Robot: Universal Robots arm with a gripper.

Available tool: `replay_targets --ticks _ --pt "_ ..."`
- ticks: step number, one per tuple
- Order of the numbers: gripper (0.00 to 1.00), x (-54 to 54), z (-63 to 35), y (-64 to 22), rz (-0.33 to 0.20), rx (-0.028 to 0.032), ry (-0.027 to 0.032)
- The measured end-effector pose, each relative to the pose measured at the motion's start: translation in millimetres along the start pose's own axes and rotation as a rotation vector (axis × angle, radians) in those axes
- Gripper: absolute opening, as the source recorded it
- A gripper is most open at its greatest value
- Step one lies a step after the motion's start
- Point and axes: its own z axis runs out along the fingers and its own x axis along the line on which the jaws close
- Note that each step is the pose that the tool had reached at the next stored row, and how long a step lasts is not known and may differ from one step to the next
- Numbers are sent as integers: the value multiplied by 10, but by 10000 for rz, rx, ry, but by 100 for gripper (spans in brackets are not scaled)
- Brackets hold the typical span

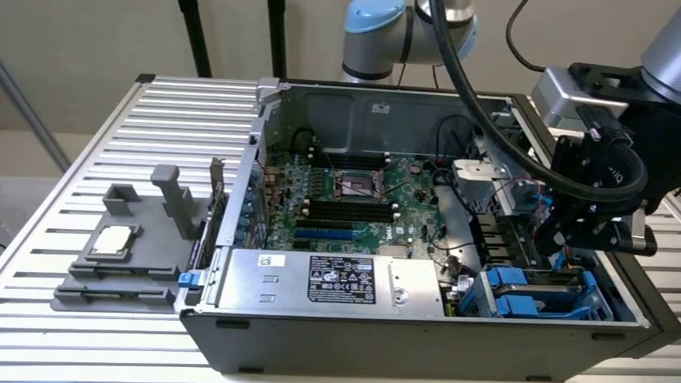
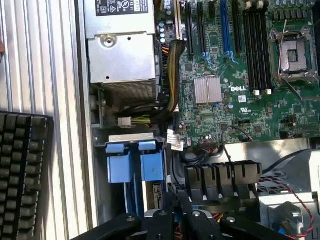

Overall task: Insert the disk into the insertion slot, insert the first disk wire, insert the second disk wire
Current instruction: 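Insert the second disk wire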

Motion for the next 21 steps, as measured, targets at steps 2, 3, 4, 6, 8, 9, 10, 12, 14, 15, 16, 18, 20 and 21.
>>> replay_targets --ticks 2,3,4,6,8,9,10,12,14,15,16,18,20,21 --pt "16 29 6 6 -8 97 -172" --pt "16 44 9 8 -11 153 -259" --pt "16 61 12 10 -16 213 -357" --pt "16 96 17 13 -24 320 -509" --pt "16 146 26 18 -29 392 -640" --pt "16 176 32 21 -31 413 -692" --pt "16 206 39 24 -32 430 -735" --pt "16 272 57 35 -34 458 -805" --pt "16 323 75 57 -38 492 -872" --pt "16 339 81 71 -40 522 -917" --pt "16 350 87 87 -42 564 -966" --pt "16 359 95 115 -56 706 -1074" --pt "16 363 101 127 -78 919 -1185" --pt "16 365 105 132 -87 1005 -1232"
